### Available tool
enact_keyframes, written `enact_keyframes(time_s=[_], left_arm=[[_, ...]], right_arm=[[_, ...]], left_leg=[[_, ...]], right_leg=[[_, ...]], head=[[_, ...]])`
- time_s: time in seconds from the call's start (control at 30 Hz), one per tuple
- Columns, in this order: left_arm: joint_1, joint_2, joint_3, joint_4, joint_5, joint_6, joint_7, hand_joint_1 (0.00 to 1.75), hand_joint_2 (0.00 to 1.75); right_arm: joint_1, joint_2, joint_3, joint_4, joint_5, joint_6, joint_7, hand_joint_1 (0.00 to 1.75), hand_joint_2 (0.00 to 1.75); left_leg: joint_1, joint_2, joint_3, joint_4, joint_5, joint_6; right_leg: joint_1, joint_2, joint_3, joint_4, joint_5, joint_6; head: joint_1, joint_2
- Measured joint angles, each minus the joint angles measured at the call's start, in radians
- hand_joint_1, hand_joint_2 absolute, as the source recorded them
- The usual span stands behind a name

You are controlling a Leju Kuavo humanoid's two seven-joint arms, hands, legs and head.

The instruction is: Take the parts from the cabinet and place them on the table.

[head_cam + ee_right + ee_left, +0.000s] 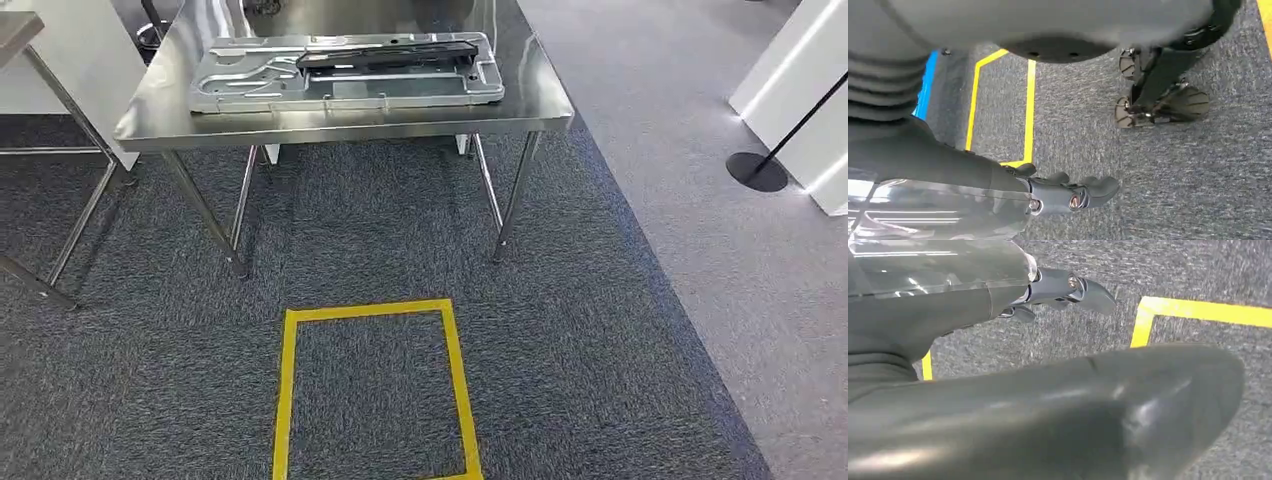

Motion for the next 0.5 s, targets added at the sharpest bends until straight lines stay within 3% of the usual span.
enact_keyframes(time_s=[0.03, 0.07, 0.1, 0.13, 0.27, 0.3, 0.5], left_arm=[[-0.001, 0.000, 0.000, 0.000, 0.000, 0.000, 0.002, 0.00, 0.00], [-0.001, 0.000, 0.000, 0.000, 0.001, 0.000, 0.005, 0.00, 0.00], [-0.001, 0.000, 0.000, 0.000, 0.001, 0.000, 0.005, 0.00, 0.00], [0.000, 0.000, 0.000, 0.000, 0.002, 0.000, 0.005, 0.00, 1.75], [-0.001, 0.000, 0.001, 0.000, 0.011, 0.007, 0.001, 0.00, 1.75], [-0.001, 0.000, 0.001, 0.000, 0.011, 0.009, 0.000, 0.00, 1.75], [0.003, 0.000, -0.015, 0.000, 0.034, 0.015, 0.000, 0.00, 1.75]], right_arm=[[0.000, 0.000, -0.001, 0.000, 0.000, -0.005, 0.010, 0.00, 1.75], [0.001, 0.000, -0.003, 0.000, 0.000, -0.010, 0.013, 0.00, 0.00], [0.002, 0.000, -0.005, 0.000, 0.000, -0.011, 0.013, 0.00, 0.00], [0.002, -0.001, -0.007, 0.000, 0.000, -0.011, 0.012, 0.00, 0.00], [0.001, -0.003, -0.014, 0.000, -0.004, -0.011, 0.004, 0.00, 0.00], [0.001, -0.003, -0.016, 0.000, -0.005, -0.011, 0.004, 0.00, 1.75], [0.006, -0.004, -0.004, 0.000, -0.033, -0.005, -0.013, 0.00, 1.75]], left_leg=[[0.000, 0.001, -0.002, 0.000, 0.001, -0.002], [0.000, 0.000, -0.002, 0.000, 0.002, -0.004], [0.001, 0.000, -0.003, 0.000, 0.003, -0.006], [0.003, 0.000, -0.004, 0.000, 0.006, -0.010], [0.007, 0.000, -0.006, -0.001, 0.008, -0.014], [0.007, 0.000, -0.006, -0.001, 0.009, -0.015], [0.009, 0.000, -0.006, -0.001, 0.010, -0.017]], right_leg=[[0.003, -0.002, -0.001, 0.000, -0.010, -0.006], [0.006, -0.002, -0.002, 0.001, -0.009, -0.006], [0.008, -0.002, -0.003, 0.001, -0.007, -0.008], [0.011, -0.002, -0.004, 0.001, -0.005, -0.011], [0.015, -0.001, -0.007, 0.003, -0.004, -0.015], [0.015, -0.001, -0.007, 0.003, -0.004, -0.016], [0.015, -0.001, -0.008, 0.005, -0.004, -0.016]], head=[[0.000, 0.000], [0.000, 0.000], [0.000, 0.000], [0.000, 0.000], [0.000, 0.000], [0.000, 0.000], [0.000, 0.000]])
